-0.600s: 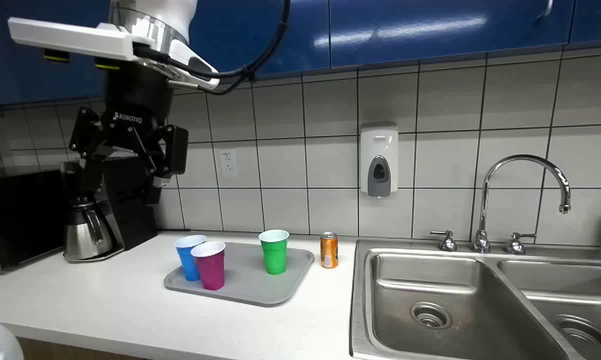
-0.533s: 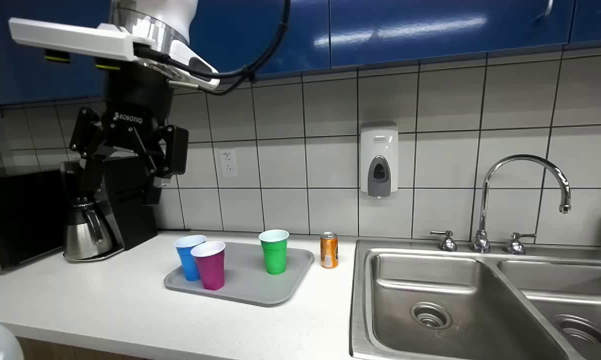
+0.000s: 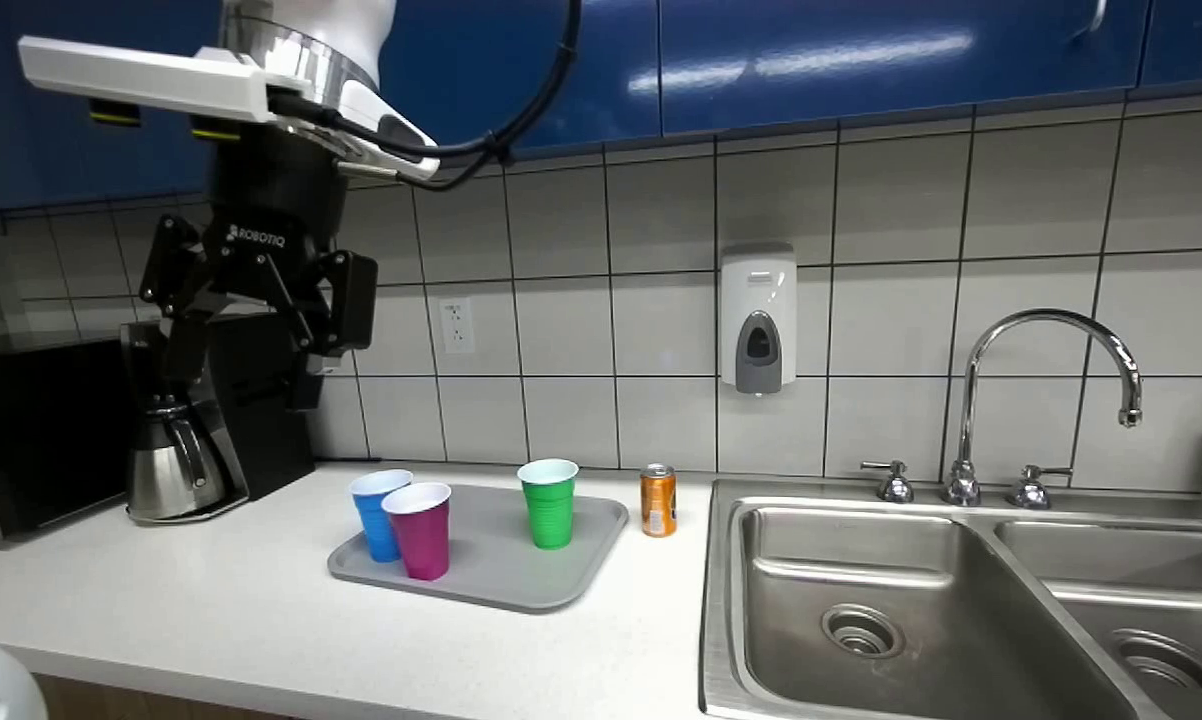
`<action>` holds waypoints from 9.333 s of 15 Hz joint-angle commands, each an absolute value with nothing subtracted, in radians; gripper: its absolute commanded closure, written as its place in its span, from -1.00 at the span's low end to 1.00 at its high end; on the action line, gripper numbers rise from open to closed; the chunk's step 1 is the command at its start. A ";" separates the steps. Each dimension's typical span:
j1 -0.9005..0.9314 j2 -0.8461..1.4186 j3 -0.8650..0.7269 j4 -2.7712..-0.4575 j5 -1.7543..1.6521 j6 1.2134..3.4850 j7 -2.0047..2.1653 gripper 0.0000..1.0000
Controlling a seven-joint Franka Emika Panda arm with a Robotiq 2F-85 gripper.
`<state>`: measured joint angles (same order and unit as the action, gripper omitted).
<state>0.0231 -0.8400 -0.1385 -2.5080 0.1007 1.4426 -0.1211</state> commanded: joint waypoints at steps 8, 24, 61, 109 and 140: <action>-0.035 -0.829 -0.122 -2.565 0.096 1.619 -0.105 -1.00; -0.100 -0.697 -0.118 -2.676 0.048 2.032 -0.052 -1.00; -0.055 0.178 -0.084 -2.102 -0.034 2.387 0.369 -1.00; 0.005 0.477 -0.132 -1.791 0.019 2.373 0.440 0.98; -0.099 0.210 -0.229 -2.173 0.007 2.429 0.448 0.98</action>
<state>-0.0820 0.2334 -0.2265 -2.1386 0.0114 2.4059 0.4335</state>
